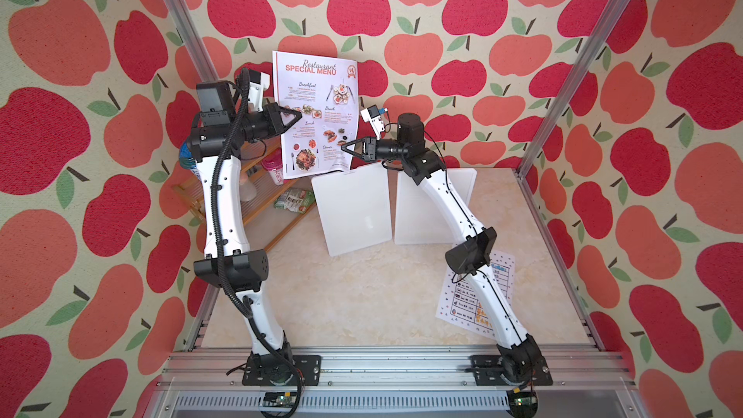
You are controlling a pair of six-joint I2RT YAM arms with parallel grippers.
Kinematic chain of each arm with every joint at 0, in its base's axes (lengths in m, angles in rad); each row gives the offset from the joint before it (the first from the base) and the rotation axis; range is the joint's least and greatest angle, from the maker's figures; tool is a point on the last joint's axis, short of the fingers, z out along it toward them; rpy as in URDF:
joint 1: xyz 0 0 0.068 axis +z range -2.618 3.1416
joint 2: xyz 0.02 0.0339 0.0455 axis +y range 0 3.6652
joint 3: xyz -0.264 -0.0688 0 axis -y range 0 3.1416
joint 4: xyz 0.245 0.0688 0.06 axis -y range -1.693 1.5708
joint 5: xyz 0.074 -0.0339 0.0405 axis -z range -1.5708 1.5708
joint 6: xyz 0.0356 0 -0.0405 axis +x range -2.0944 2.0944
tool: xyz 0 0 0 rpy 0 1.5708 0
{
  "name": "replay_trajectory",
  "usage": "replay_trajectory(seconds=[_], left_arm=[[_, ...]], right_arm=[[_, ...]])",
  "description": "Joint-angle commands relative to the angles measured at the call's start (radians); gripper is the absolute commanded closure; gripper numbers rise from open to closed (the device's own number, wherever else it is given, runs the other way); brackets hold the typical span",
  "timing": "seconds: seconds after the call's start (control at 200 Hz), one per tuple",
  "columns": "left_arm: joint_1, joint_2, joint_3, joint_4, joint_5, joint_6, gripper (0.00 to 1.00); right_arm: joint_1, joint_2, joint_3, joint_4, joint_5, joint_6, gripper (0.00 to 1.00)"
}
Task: Insert the menus into the narrow rack
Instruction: Insert the menu into the narrow rack.
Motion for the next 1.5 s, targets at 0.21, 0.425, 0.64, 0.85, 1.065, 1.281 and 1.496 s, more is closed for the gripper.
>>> replay_trajectory(seconds=[0.21,0.425,0.64,0.85,1.065,1.281,1.496], left_arm=[[0.088,-0.045,-0.015,0.091,0.056,-0.033,0.74],[0.085,-0.044,-0.061,0.112,0.086,-0.034,0.73],[0.041,-0.013,-0.049,0.073,0.065,0.012,0.74],[0.030,-0.079,-0.164,0.117,0.093,-0.040,0.64],[0.021,-0.250,-0.498,0.305,0.135,-0.193,0.24],[0.027,-0.486,-0.879,0.583,0.096,-0.463,0.01],[0.019,-0.546,-1.182,0.931,0.061,-0.806,0.01]], right_arm=[[0.000,0.031,-0.004,0.043,0.017,0.054,1.00],[0.013,0.041,-0.006,0.075,0.026,0.043,1.00],[0.022,0.046,-0.012,0.091,0.033,0.021,1.00],[0.018,0.043,-0.002,0.155,-0.020,0.083,1.00],[-0.004,-0.023,0.010,0.160,-0.044,0.117,1.00],[-0.026,-0.078,0.006,0.163,-0.024,0.109,1.00],[-0.045,-0.091,0.007,0.251,-0.035,0.214,1.00]])
